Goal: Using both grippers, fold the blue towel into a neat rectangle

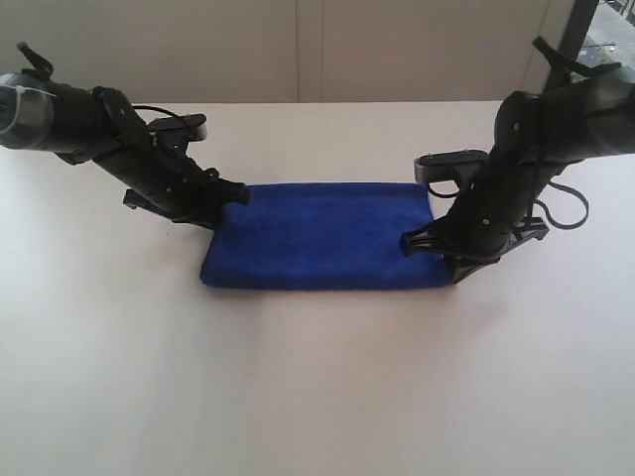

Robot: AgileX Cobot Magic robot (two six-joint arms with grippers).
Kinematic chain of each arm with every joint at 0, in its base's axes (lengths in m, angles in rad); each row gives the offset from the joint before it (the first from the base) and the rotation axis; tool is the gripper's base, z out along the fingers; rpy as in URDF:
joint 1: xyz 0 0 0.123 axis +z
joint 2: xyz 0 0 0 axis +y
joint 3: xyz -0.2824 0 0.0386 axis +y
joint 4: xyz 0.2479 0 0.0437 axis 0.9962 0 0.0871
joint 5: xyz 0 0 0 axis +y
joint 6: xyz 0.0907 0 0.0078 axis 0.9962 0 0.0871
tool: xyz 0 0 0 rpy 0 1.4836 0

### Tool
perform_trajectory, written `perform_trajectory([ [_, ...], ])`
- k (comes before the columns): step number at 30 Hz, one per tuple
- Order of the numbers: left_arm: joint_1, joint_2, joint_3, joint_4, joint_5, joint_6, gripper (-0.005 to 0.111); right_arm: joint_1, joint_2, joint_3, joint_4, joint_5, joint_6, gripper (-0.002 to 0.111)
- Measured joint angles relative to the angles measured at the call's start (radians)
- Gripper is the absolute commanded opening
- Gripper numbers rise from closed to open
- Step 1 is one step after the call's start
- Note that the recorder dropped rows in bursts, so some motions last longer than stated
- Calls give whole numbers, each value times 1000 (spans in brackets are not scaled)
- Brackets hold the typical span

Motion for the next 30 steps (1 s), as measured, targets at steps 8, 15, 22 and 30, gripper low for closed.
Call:
perform_trajectory([
  [8,0,7,-8,-4,5,15,0,0,0,0,2,8,-2,0],
  [15,16,7,-10,6,55,16,0,0,0,0,-13,4,3,0],
  [22,37,5,-18,49,136,6,0,0,0,0,-36,-13,21,0],
  [30,123,-59,4,165,311,-33,0,-39,-112,0,-170,-16,146,0],
])
